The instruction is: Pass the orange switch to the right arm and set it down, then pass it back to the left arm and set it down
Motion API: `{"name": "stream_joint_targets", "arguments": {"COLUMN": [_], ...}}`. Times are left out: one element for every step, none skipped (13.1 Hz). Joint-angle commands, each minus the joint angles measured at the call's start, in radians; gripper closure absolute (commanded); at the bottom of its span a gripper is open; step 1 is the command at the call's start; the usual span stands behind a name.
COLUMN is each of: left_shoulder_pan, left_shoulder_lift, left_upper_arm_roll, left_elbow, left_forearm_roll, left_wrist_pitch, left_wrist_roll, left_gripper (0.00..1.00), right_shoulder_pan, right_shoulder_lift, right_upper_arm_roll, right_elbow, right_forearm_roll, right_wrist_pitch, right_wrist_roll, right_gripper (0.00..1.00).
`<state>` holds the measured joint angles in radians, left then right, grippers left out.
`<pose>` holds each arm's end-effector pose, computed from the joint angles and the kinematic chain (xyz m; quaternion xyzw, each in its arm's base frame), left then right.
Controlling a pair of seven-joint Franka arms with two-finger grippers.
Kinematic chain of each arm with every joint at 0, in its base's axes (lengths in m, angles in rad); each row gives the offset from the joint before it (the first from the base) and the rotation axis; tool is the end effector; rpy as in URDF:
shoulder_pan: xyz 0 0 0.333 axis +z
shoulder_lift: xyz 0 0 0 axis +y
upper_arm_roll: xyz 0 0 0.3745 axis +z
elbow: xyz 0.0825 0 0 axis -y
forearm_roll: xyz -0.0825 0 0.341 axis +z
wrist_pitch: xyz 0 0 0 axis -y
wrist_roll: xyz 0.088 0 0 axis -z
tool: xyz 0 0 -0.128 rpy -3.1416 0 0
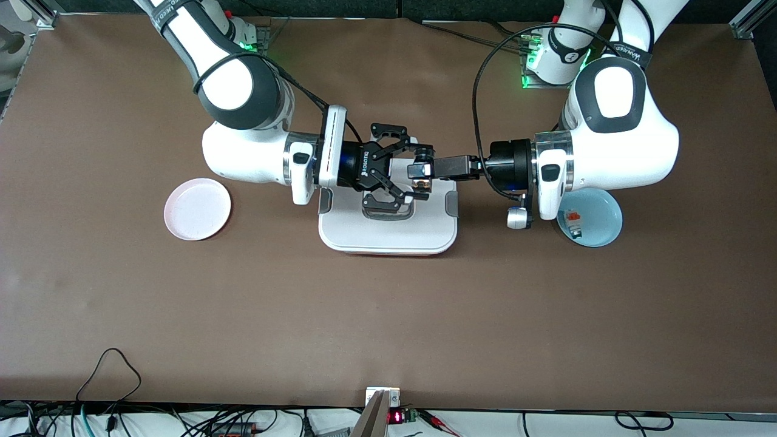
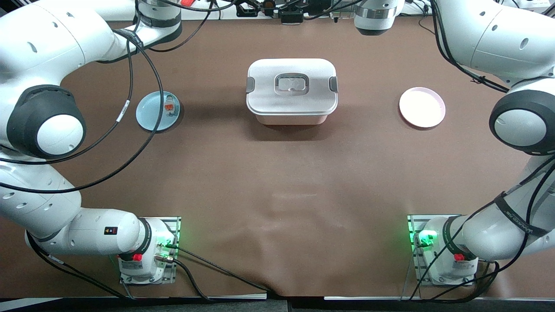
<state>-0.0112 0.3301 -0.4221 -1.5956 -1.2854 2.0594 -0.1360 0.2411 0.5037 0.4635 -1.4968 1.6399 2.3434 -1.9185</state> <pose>0.5933 -0.3000 0.5777 0.7856 0.1345 -0.1166 0.5926 0.5859 0.4335 0.5280 -0.5632 -0.4593 -0.4733 0.4978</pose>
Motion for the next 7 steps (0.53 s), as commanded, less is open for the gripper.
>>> {"name": "stream_joint_targets", "arguments": {"left_shoulder_pan": [0.003, 0.003, 0.003, 0.003, 0.003, 0.005, 0.010], "left_shoulder_lift": [-0.020, -0.020, -0.020, -0.020, -0.020, -0.019, -0.014], "left_upper_arm_roll": [-0.001, -0.001, -0.001, -0.001, -0.001, 0.003, 0.009], "left_elbow": [-0.004, -0.004, -0.004, -0.004, -0.003, -0.001, -0.001], "left_forearm_roll": [-0.031, -0.031, -0.031, -0.031, -0.031, -0.014, 0.019], "left_wrist_pitch": [0.001, 0.001, 0.001, 0.001, 0.001, -0.001, -0.010], "left_wrist_roll": [-0.004, -0.004, -0.004, -0.005, -0.004, -0.002, -0.001], "left_gripper": [0.83, 0.83, 0.83, 0.82, 0.82, 0.82, 0.82], "right_shoulder_pan": [-0.002, -0.011, -0.020, -0.034, -0.052, -0.081, -0.113], "right_shoulder_lift": [0.001, -0.002, -0.008, -0.011, -0.020, -0.034, -0.043], "right_upper_arm_roll": [0.003, 0.003, 0.003, 0.003, 0.001, 0.001, 0.001], "right_elbow": [0.006, 0.006, 0.006, 0.006, -0.003, -0.020, -0.031], "right_forearm_roll": [0.035, 0.035, 0.034, 0.032, 0.029, 0.023, 0.012], "right_wrist_pitch": [0.011, 0.010, 0.010, 0.008, 0.010, 0.010, 0.007], "right_wrist_roll": [-0.013, -0.013, -0.010, -0.010, -0.011, -0.014, -0.016], "right_gripper": [0.00, 0.00, 0.00, 0.00, 0.00, 0.00, 0.00]}}
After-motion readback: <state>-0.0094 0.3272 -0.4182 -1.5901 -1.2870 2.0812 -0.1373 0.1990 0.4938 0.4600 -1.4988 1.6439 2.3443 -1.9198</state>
